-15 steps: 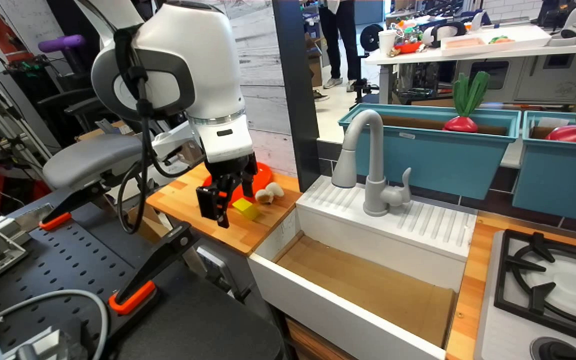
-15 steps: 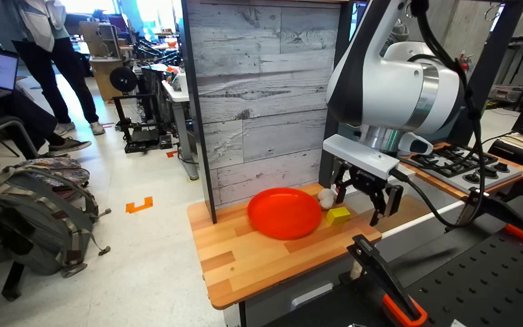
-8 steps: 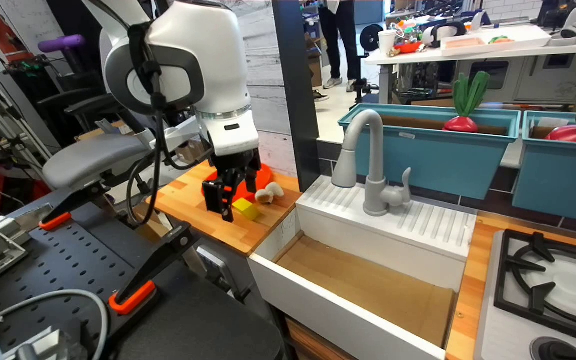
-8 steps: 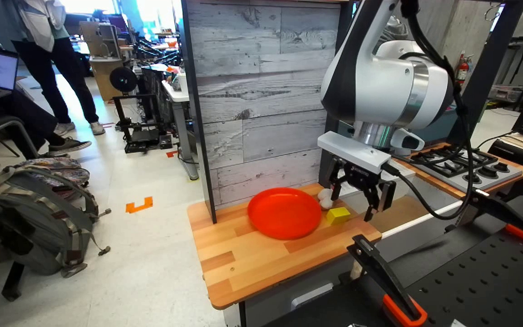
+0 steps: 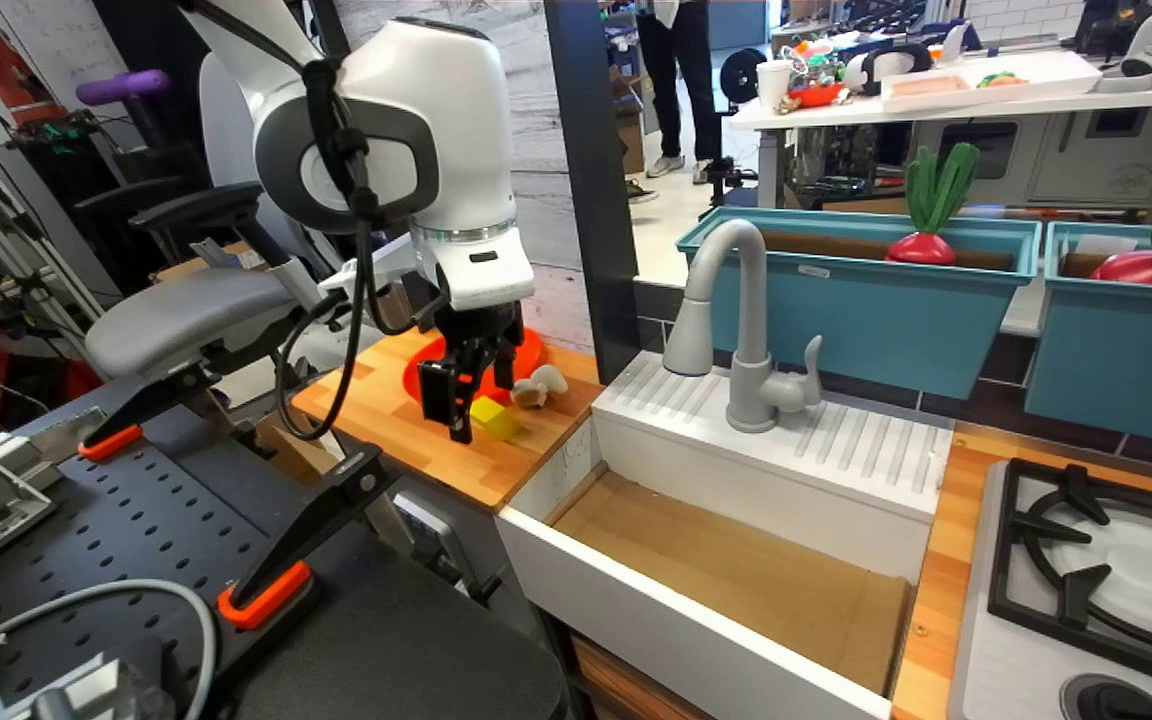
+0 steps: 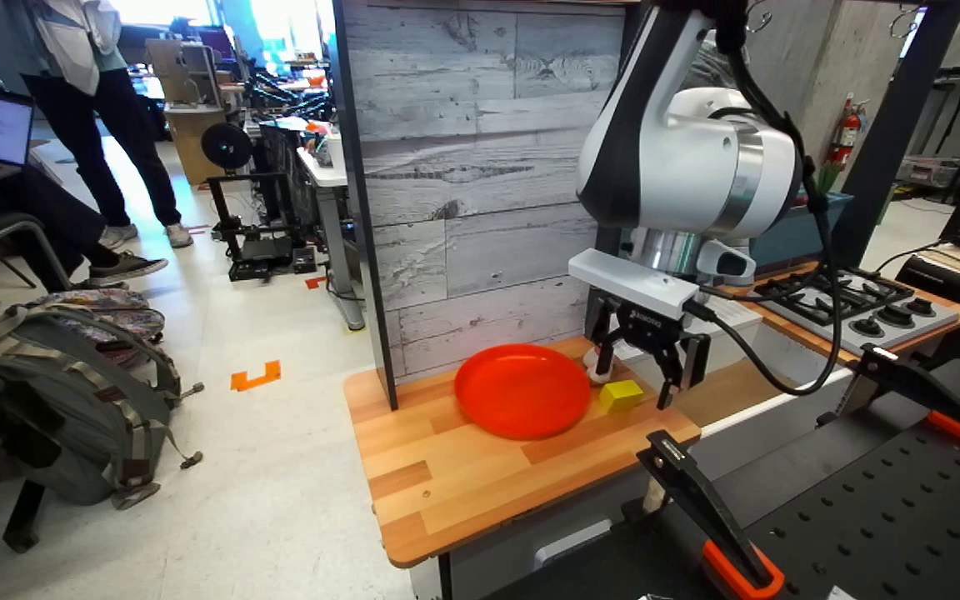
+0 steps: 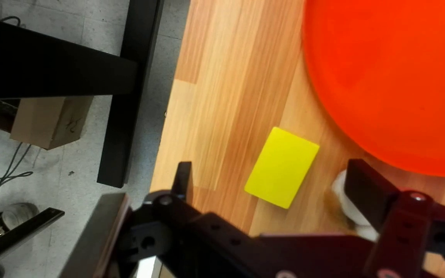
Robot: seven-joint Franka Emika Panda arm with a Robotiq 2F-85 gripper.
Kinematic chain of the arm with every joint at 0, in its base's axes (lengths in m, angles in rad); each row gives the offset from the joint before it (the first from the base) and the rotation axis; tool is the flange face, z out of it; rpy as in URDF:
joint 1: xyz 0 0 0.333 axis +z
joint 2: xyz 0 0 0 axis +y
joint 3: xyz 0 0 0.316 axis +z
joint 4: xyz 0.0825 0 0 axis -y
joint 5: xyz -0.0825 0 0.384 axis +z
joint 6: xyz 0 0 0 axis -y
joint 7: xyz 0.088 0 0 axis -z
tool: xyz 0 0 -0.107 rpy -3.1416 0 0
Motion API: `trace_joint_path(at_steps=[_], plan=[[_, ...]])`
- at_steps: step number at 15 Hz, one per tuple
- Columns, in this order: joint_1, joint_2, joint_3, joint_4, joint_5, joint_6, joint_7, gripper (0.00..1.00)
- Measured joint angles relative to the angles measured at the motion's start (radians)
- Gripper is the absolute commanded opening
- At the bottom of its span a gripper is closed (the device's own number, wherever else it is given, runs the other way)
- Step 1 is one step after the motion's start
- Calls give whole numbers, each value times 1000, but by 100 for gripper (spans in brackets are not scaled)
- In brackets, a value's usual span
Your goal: Move the teddy bear to the right
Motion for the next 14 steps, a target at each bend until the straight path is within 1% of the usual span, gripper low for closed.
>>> trace_joint_path(at_steps=[1,2,3,5,10,11,14], plan=[[0,8,0,8,-5,-2,2,74],[0,16,0,15,-10,-2,4,68],[0,22,0,20,-15,-2,6,58],[1,30,0,27,-26,-2,11,42],[2,34,0,37,-30,-2,11,6],[4,34,0,38,-30,-2,11,8],[15,33,0,38,-30,0,11,8]])
